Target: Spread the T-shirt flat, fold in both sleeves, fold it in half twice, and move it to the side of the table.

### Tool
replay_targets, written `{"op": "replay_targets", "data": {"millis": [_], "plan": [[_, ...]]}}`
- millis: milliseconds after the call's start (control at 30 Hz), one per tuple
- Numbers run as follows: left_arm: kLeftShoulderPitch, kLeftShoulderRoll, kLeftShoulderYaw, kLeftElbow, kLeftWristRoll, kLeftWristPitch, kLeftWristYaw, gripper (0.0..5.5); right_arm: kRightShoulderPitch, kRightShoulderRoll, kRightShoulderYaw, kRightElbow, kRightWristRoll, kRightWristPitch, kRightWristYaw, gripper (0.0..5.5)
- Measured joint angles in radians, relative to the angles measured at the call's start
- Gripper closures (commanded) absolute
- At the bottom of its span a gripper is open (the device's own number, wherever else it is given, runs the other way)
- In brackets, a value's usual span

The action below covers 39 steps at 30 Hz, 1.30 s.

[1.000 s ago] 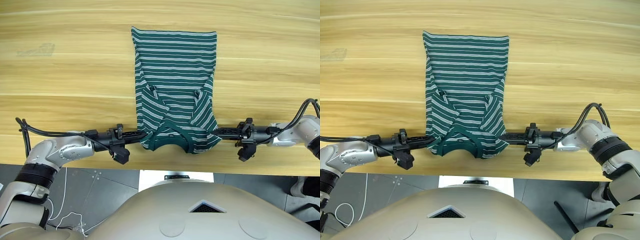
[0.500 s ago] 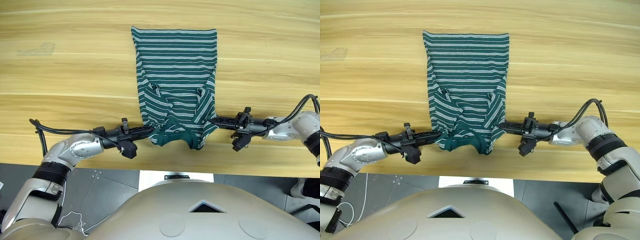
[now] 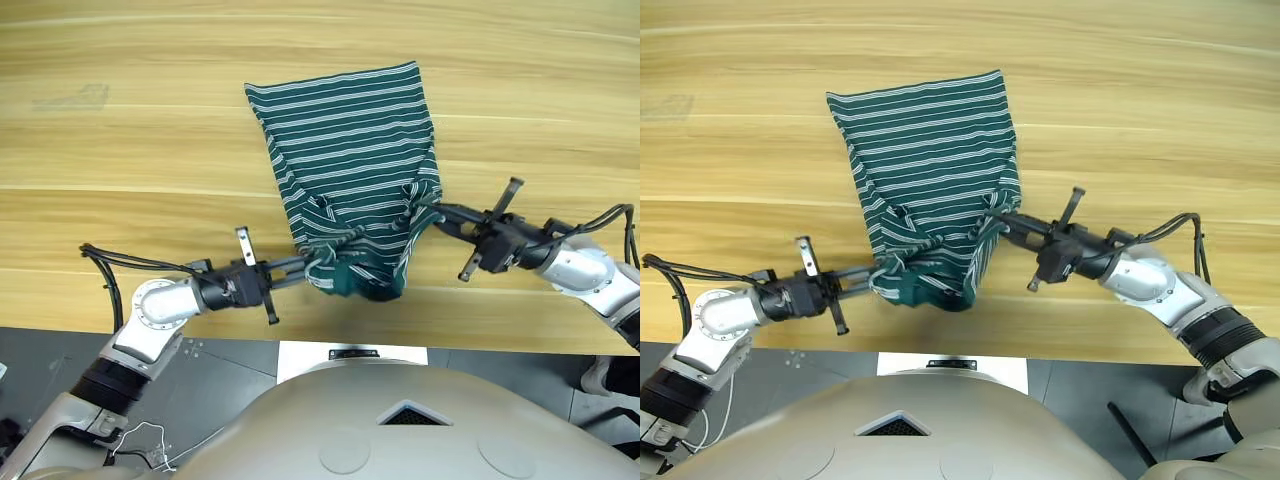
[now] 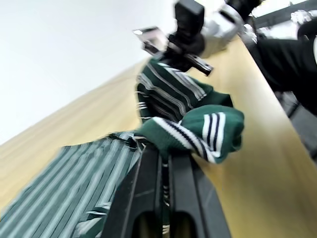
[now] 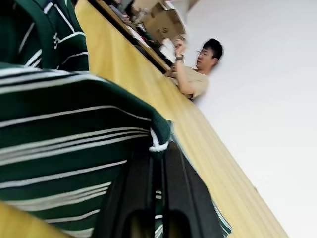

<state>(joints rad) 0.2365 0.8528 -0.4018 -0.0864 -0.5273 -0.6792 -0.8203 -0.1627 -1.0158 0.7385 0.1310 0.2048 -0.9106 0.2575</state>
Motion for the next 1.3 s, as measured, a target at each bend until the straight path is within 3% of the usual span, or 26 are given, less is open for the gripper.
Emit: {"op": "replay_targets", "data": {"millis": [133,267,467,767,967,1300], "plan": [[0.006,-0.044,0.082,0.01,-0.095,0.037,-0.077,5.5,0.04,0.02,-0.076,-0.041,0.095,0.036,0.14,5.49],[-0.072,-0.171,0.168,0.13,-0.142,0.144,-0.061,5.5,0.033,0.15,-0.172,-0.003,0.086,0.098,0.183,5.49],[-0.333,-0.391,0.239,0.388,-0.082,0.362,0.094,5.5,-0.17,0.434,-0.309,0.323,-0.083,0.199,0.099,5.49],[-0.539,-0.551,0.326,0.699,0.075,0.49,0.227,5.5,-0.471,0.712,-0.414,0.855,-0.242,0.307,-0.039,5.49],[-0.64,-0.587,0.407,0.836,0.104,0.525,0.237,5.5,-0.602,0.785,-0.447,1.062,-0.333,0.368,-0.14,4.38],[-0.804,-0.604,0.531,1.065,0.141,0.47,0.224,3.85,-0.666,0.848,-0.474,1.162,-0.426,0.45,-0.236,2.64]]}}
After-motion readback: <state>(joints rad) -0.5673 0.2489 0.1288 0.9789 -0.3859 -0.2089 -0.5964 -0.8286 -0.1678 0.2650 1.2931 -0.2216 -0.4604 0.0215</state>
